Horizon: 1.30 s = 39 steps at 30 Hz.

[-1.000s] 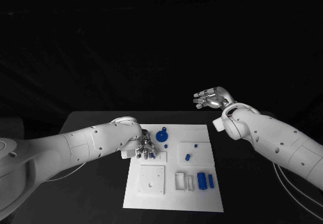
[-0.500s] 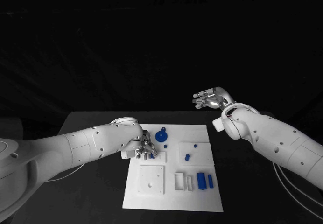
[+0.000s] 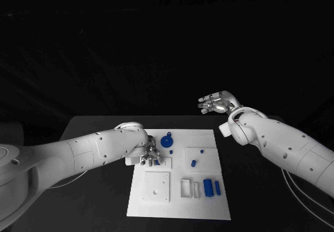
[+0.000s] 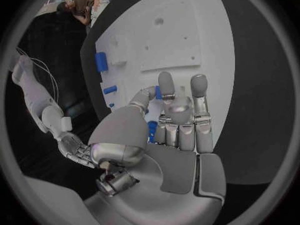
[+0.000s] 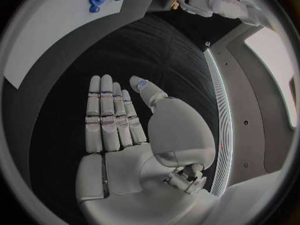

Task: Assemble the parts on the task board

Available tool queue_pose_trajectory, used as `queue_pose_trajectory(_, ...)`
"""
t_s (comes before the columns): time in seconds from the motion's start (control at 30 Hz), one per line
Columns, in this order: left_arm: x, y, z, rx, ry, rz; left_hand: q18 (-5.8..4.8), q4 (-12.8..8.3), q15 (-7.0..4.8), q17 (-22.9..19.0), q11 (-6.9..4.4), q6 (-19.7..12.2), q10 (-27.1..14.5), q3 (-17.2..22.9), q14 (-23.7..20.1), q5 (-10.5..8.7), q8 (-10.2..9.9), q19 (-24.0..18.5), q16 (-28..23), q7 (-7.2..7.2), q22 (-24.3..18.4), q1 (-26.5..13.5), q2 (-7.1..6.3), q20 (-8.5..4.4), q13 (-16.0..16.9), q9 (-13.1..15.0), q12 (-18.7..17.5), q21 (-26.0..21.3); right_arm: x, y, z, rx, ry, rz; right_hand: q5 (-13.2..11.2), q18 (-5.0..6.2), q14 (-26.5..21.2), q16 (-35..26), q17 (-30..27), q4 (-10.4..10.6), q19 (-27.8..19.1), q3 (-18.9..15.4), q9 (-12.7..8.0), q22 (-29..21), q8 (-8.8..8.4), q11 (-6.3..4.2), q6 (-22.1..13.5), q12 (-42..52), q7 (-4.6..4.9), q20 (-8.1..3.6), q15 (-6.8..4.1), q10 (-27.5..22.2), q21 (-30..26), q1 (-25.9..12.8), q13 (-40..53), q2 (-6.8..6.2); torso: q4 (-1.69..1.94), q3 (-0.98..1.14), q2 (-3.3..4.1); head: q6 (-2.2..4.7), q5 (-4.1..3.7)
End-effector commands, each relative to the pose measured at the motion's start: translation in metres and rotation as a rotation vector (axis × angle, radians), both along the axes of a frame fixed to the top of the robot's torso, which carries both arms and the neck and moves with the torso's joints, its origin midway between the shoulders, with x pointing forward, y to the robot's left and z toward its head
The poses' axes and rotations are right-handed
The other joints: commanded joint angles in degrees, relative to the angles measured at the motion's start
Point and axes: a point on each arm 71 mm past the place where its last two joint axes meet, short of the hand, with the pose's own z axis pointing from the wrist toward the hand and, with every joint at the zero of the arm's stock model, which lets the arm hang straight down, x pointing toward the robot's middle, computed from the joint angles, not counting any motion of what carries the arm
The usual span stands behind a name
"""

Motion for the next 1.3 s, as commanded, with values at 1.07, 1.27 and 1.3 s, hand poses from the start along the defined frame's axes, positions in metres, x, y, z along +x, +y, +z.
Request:
queue_pose_trajectory(1.07, -0.004, -0.01, -0.012, 0.033, -0.019, -0.065, -1.16, -5.81, -0.35, 0.46, -0.27, 5.1, 2.59, 5.83, 0.19, -1.04, 0.37, 0.11, 0.36, -4.18, 0.95, 0.02, 0.51, 0.14, 0.29, 0.45, 0.34, -0.26, 0.0, 0.002, -0.001, 0.003, 0.011, 0.019, 0.49, -0.18, -0.85, -0.24, -0.22, 0.21, -0.56, 0.27, -0.03, -1.21, -0.03, 0.03, -0.61, -0.19, 0.14, 0.05, 0.24, -0.57, 0.09, -0.34, -0.09, -0.04, -0.02, 0.0, 0.01, -0.11, -0.02)
queue_pose_trajectory(1.27, -0.005, -0.011, -0.013, 0.032, -0.014, -0.063, -1.22, -4.99, -0.37, 0.57, -0.3, 5.27, 2.59, 4.96, 0.14, -1.5, 0.34, 0.13, 0.41, -4.35, 0.91, -0.39, 0.3, 0.15, 0.3, 0.83, 0.46, -0.41, 0.0, 0.003, -0.001, 0.003, 0.013, 0.02, 0.56, -0.19, -0.92, -0.24, -0.25, 0.23, -0.58, 0.29, -0.02, -1.37, -0.02, 0.04, -0.62, -0.2, 0.15, 0.07, 0.27, -0.6, 0.13, -0.38, -0.09, -0.04, 0.02, 0.02, 0.0, -0.18, -0.11)
queue_pose_trajectory(1.3, -0.005, -0.012, -0.013, 0.031, -0.012, -0.063, -1.25, -4.84, -0.36, 0.52, -0.31, 5.29, 2.58, 4.49, 0.14, -1.69, 0.36, 0.11, 0.36, -4.41, 0.9, -0.48, -0.22, 0.16, 0.28, 0.94, 0.41, -0.46, 0.0, 0.003, -0.001, 0.003, 0.014, 0.02, 0.61, -0.18, -0.9, -0.23, -0.25, 0.25, -0.57, 0.32, -0.03, -1.39, -0.02, 0.02, -0.64, -0.19, 0.16, 0.07, 0.25, -0.56, 0.14, -0.37, -0.09, 0.0, 0.04, 0.02, -0.01, -0.17, -0.15)
